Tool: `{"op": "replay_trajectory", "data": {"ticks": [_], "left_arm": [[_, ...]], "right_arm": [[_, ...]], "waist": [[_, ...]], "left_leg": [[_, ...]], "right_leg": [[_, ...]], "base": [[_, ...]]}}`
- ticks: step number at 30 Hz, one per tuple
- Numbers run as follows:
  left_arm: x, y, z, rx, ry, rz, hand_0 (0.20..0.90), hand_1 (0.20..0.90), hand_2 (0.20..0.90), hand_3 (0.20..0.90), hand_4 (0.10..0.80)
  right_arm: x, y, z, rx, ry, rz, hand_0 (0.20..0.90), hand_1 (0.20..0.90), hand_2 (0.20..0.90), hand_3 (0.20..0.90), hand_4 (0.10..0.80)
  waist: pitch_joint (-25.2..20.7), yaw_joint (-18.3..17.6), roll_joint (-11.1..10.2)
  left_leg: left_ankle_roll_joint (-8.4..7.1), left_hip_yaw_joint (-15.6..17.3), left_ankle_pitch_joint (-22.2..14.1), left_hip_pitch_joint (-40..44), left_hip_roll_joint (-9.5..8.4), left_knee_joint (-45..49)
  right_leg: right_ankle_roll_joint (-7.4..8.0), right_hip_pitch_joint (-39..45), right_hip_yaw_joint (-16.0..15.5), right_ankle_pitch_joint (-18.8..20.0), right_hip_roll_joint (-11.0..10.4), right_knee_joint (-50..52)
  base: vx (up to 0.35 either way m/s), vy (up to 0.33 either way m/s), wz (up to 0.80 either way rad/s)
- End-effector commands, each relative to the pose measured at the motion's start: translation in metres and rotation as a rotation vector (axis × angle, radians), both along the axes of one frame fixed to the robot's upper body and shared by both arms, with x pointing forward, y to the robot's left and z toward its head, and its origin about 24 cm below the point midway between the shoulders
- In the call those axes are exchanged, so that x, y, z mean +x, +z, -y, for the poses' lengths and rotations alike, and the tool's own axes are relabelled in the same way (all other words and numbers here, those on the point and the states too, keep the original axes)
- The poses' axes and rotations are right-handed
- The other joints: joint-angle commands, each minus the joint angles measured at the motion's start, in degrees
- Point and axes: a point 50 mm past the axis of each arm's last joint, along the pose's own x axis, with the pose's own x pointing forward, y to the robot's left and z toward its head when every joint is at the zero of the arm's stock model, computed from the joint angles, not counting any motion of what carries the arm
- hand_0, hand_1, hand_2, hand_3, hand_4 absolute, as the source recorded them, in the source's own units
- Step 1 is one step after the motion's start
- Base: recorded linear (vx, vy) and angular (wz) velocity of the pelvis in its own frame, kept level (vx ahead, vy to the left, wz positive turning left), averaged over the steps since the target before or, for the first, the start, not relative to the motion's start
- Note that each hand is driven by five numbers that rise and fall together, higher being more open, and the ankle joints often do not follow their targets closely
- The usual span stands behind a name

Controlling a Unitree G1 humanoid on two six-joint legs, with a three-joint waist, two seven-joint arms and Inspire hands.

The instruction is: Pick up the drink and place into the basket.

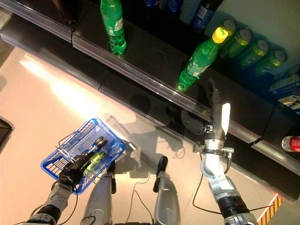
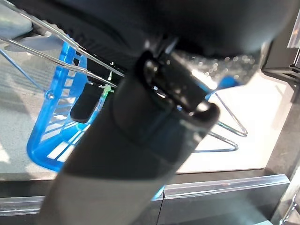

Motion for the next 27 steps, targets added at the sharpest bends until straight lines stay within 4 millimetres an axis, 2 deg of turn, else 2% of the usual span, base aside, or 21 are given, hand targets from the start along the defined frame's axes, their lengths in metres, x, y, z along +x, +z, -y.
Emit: {"op": "replay_trajectory", "data": {"ticks": [1,11,17,27], "left_arm": [[-0.017,-0.005,0.005,0.001,-0.032,0.058,0.3,0.3,0.3,0.2,0.1],[-0.021,-0.005,0.002,0.013,-0.054,0.044,0.3,0.3,0.3,0.2,0.1],[-0.023,-0.005,-0.002,0.024,-0.071,0.025,0.3,0.3,0.3,0.2,0.1],[-0.028,-0.007,-0.004,0.043,-0.108,-0.018,0.3,0.3,0.3,0.2,0.1]], "right_arm": [[-0.007,0.051,0.012,0.046,-0.017,0.299,0.9,0.9,0.9,0.9,0.8],[0.0,0.066,0.019,0.146,0.01,0.337,0.9,0.9,0.9,0.9,0.8],[0.013,0.071,0.037,0.367,0.101,0.295,0.9,0.9,0.9,0.9,0.8],[0.027,0.074,0.06,0.46,0.112,0.238,0.9,0.9,0.9,0.9,0.8]], "waist": [[-2.7,-0.3,1.2],[-2.7,0.7,1.0],[-3.1,2.0,0.9],[-4.0,3.7,1.1]], "left_leg": [[3.73,3.8,-2.9,-1.6,-2.33,5.3],[3.33,3.5,-2.4,-1.3,-2.17,5.2],[2.97,3.0,-2.1,-1.4,-2.11,5.5],[2.6,2.3,-1.9,-1.0,-2.09,6.2]], "right_leg": [[-0.07,2.8,1.0,-6.3,2.7,4.0],[-0.21,4.4,0.3,-5.9,2.9,2.8],[-0.51,6.4,-0.8,-5.7,2.9,1.7],[-0.72,8.6,-2.2,-5.6,2.6,1.1]], "base": [[0.0,0.0,0.0],[0.016,-0.01,0.0],[0.035,-0.028,0.02],[0.048,-0.019,0.03]]}}
